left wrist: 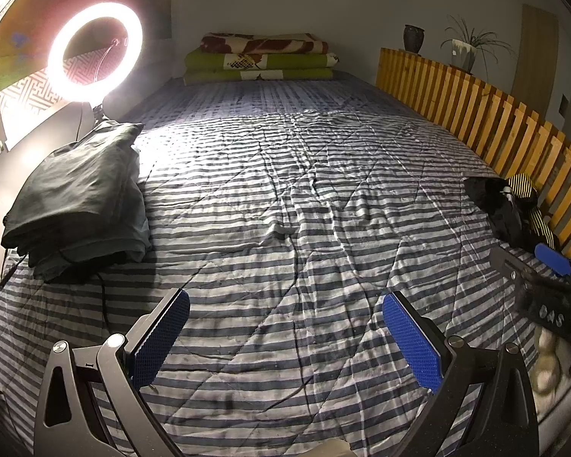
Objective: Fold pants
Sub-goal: 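Move the right tool toward the black-and-yellow shorts by the rail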
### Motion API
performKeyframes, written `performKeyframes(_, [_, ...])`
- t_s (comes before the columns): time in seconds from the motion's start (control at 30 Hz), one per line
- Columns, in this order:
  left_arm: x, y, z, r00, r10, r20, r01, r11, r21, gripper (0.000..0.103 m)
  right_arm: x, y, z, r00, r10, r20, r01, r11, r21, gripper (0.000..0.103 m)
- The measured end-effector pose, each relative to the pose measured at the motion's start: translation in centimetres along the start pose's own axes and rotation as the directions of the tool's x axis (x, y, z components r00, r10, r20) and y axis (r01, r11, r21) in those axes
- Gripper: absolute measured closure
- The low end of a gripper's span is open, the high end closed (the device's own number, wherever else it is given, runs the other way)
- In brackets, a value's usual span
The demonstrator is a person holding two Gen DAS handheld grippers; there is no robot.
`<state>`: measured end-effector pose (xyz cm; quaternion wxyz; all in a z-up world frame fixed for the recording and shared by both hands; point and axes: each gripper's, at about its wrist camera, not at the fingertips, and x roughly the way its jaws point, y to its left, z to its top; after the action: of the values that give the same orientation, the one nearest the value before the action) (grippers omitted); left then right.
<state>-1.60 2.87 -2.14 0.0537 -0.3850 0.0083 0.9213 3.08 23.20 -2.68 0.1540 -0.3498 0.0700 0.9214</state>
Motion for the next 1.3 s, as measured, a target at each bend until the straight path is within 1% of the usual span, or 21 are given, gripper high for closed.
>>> performKeyframes(0.1, [0.2, -0.2, 0.0, 1.0, -0.005, -0.003, 0.005, 1.0, 0.004, 0.001, 1.2, -2.0, 0.2, 0.999, -0.021, -0.024, 0.022, 0.999, 0.048, 0.004])
performKeyframes(0.27, [0.8, -0.8, 0.0, 1.0, -0.021, -0.017, 0.021, 1.0, 0.017, 0.0, 2.2, -5.1, 0.8, 0.996, -0.091, -0.009, 0.091, 0.993, 0.07, 0.004])
performKeyframes(0.37, [1.3, -1.3, -0.1, 0.999, -0.028, -0.026, 0.029, 0.999, 0.032, 0.0, 2.9, -7.3, 1.2, 0.992, -0.125, -0.02, 0.126, 0.987, 0.095, 0.004])
performKeyframes(0.43, [1.6, -1.4, -0.1, 0.999, -0.031, -0.033, 0.032, 0.999, 0.034, 0.0, 3.6, -9.2, 1.5, 0.987, -0.156, -0.036, 0.159, 0.98, 0.12, 0.004])
performKeyframes(0.53, [2.0, -1.1, -0.1, 0.998, -0.035, -0.049, 0.036, 0.999, 0.018, 0.001, 5.1, -11.7, 2.0, 0.984, -0.164, -0.073, 0.173, 0.974, 0.147, 0.004])
performKeyframes(0.6, [2.3, -0.8, 0.0, 0.998, -0.027, -0.055, 0.028, 1.0, 0.009, 0.001, 6.5, -13.5, 2.7, 0.979, -0.18, -0.092, 0.192, 0.973, 0.131, 0.004])
performKeyframes(0.67, [2.5, -0.6, 0.0, 0.998, -0.028, -0.062, 0.028, 1.0, 0.008, 0.001, 7.8, -15.2, 3.1, 0.97, -0.22, -0.107, 0.231, 0.967, 0.104, 0.004])
performKeyframes(0.7, [2.6, -0.5, 0.0, 0.997, -0.028, -0.065, 0.029, 1.0, 0.011, 0.001, 8.4, -16.1, 3.2, 0.966, -0.227, -0.121, 0.24, 0.965, 0.104, 0.004])
performKeyframes(0.73, [2.6, -0.5, 0.0, 0.998, -0.025, -0.066, 0.026, 1.0, 0.01, 0.001, 9.1, -17.1, 3.3, 0.966, -0.219, -0.14, 0.236, 0.965, 0.119, 0.004])
performKeyframes(0.8, [2.8, -0.2, 0.1, 0.997, -0.03, -0.071, 0.03, 1.0, -0.009, 0.001, 10.5, -19.2, 3.3, 0.968, -0.171, -0.181, 0.202, 0.964, 0.173, 0.004])
performKeyframes(0.9, [2.8, -0.1, 0.5, 0.996, -0.04, -0.078, 0.039, 0.999, -0.021, 0.001, 12.3, -21.0, 3.2, 0.97, -0.119, -0.21, 0.166, 0.96, 0.225, 0.004])
performKeyframes(1.0, [2.6, -0.3, 1.0, 0.997, -0.022, -0.068, 0.022, 1.0, -0.004, 0.001, 13.1, -21.7, 3.7, 0.971, -0.122, -0.206, 0.17, 0.957, 0.234, 0.004])
performKeyframes(1.1, [2.2, -0.3, 1.4, 0.998, -0.006, -0.059, 0.006, 1.0, 0.003, 0.001, 14.3, -22.3, 4.0, 0.968, -0.118, -0.222, 0.174, 0.951, 0.254, 0.005])
performKeyframes(1.13, [2.2, -0.3, 1.6, 0.998, -0.003, -0.06, 0.004, 1.0, 0.003, 0.002, 14.8, -22.7, 4.0, 0.967, -0.108, -0.233, 0.171, 0.948, 0.268, 0.01])
performKeyframes(1.17, [2.1, -0.2, 1.7, 0.998, 0.003, -0.059, -0.003, 1.0, 0.002, 0.004, 15.5, -23.0, 3.8, 0.963, -0.095, -0.253, 0.167, 0.945, 0.281, 0.025])
performKeyframes(1.2, [2.0, -0.1, 1.7, 0.998, 0.007, -0.059, -0.007, 1.0, 0.001, 0.005, 16.1, -23.3, 3.7, 0.959, -0.078, -0.274, 0.159, 0.944, 0.29, 0.044])
performKeyframes(1.23, [2.0, 0.1, 1.8, 0.998, 0.016, -0.06, -0.016, 1.0, 0.002, 0.006, 16.8, -23.8, 3.4, 0.953, -0.051, -0.299, 0.145, 0.942, 0.302, 0.053])
performKeyframes(1.27, [2.0, 0.2, 1.8, 0.998, 0.021, -0.062, -0.02, 1.0, 0.003, 0.008, 17.2, -24.1, 3.1, 0.95, -0.034, -0.312, 0.136, 0.939, 0.314, 0.067])
performKeyframes(1.3, [2.0, 0.3, 1.7, 0.998, 0.025, -0.066, -0.024, 1.0, 0.004, 0.012, 17.4, -24.4, 2.9, 0.947, -0.02, -0.32, 0.131, 0.936, 0.328, 0.075])
